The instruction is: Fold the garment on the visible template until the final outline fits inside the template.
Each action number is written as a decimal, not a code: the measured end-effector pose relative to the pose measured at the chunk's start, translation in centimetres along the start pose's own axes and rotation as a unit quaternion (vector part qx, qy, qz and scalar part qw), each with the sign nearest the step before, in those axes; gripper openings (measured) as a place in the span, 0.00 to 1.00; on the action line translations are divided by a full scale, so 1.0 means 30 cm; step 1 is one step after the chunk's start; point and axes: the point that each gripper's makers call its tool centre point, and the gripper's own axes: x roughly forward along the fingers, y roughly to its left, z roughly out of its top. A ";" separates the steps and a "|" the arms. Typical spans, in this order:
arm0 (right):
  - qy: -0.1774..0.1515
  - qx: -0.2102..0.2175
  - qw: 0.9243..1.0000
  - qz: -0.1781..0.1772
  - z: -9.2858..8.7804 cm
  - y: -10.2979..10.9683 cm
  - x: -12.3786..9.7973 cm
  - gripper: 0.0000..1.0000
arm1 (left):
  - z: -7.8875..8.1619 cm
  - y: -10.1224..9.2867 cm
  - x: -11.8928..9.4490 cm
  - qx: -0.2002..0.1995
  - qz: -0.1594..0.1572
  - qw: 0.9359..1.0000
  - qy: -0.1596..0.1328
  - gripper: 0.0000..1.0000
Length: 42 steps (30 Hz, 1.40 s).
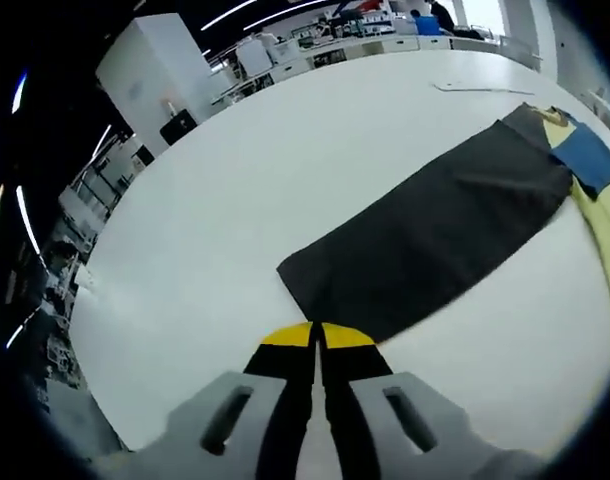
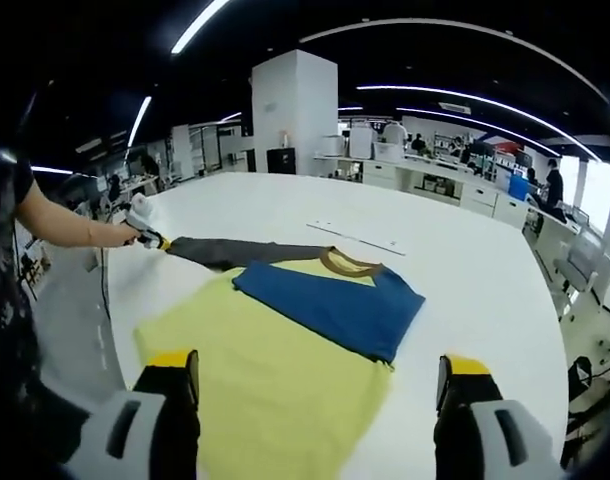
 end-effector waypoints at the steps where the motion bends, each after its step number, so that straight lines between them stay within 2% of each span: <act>1: 0.002 0.002 1.000 0.000 -0.004 0.001 0.000 1.00 | 0.000 0.002 0.001 -0.005 0.000 1.000 -0.001 0.00; 5: 0.004 0.003 1.000 -0.001 -0.009 0.002 0.001 1.00 | 0.001 0.012 0.008 -0.011 0.001 1.000 -0.005 0.00; 7: 0.003 0.004 1.000 -0.001 -0.006 0.004 0.001 1.00 | 0.014 0.016 0.001 -0.058 0.000 0.998 -0.020 0.03; 8: 0.003 0.003 1.000 -0.001 -0.006 0.003 0.001 1.00 | 0.032 0.011 -0.006 -0.080 -0.009 0.996 -0.037 0.08; 9: 0.004 0.002 1.000 -0.001 -0.005 0.003 0.001 1.00 | 0.038 0.013 -0.009 -0.086 -0.010 0.995 -0.042 0.12; 15: 0.004 0.000 1.000 -0.001 -0.002 0.002 0.004 1.00 | 0.009 0.004 -0.011 -0.136 -0.020 0.990 -0.028 0.16; 17: 0.004 0.000 1.000 0.000 0.000 0.004 0.006 1.00 | -0.020 -0.007 -0.011 -0.158 -0.024 0.987 -0.011 0.13; 20: 0.005 -0.002 1.000 0.000 0.000 0.005 0.005 1.00 | -0.032 0.009 -0.011 -0.193 -0.010 0.981 -0.016 0.15; 22: 0.006 -0.004 1.000 -0.003 -0.003 0.003 0.002 1.00 | -0.037 0.000 -0.015 -0.208 -0.018 0.978 -0.013 0.14; 23: 0.006 -0.003 1.000 -0.004 -0.005 0.003 0.000 1.00 | -0.038 -0.014 -0.020 -0.232 -0.027 0.972 -0.010 0.12; 27: 0.006 0.003 1.000 -0.007 -0.009 0.001 -0.005 1.00 | -0.045 -0.008 -0.015 -0.238 -0.023 0.971 -0.005 0.11; 28: 0.006 0.004 1.000 -0.007 -0.011 0.002 -0.006 1.00 | -0.042 -0.026 -0.016 -0.265 -0.033 0.964 0.000 0.09; 29: 0.007 0.004 1.000 -0.006 -0.013 0.004 -0.006 1.00 | -0.039 -0.030 -0.016 -0.274 -0.038 0.961 0.001 0.07; 31: 0.010 0.004 1.000 -0.005 -0.018 0.005 -0.008 1.00 | -0.040 -0.019 -0.015 -0.275 -0.031 0.961 0.007 0.08; 37: 0.011 0.006 1.000 -0.008 -0.021 0.002 -0.013 1.00 | -0.035 -0.037 -0.026 -0.284 -0.039 0.958 0.008 0.10; 42: 0.016 0.007 1.000 -0.004 -0.027 0.014 -0.002 1.00 | -0.032 -0.044 -0.033 -0.275 -0.034 0.961 0.014 0.10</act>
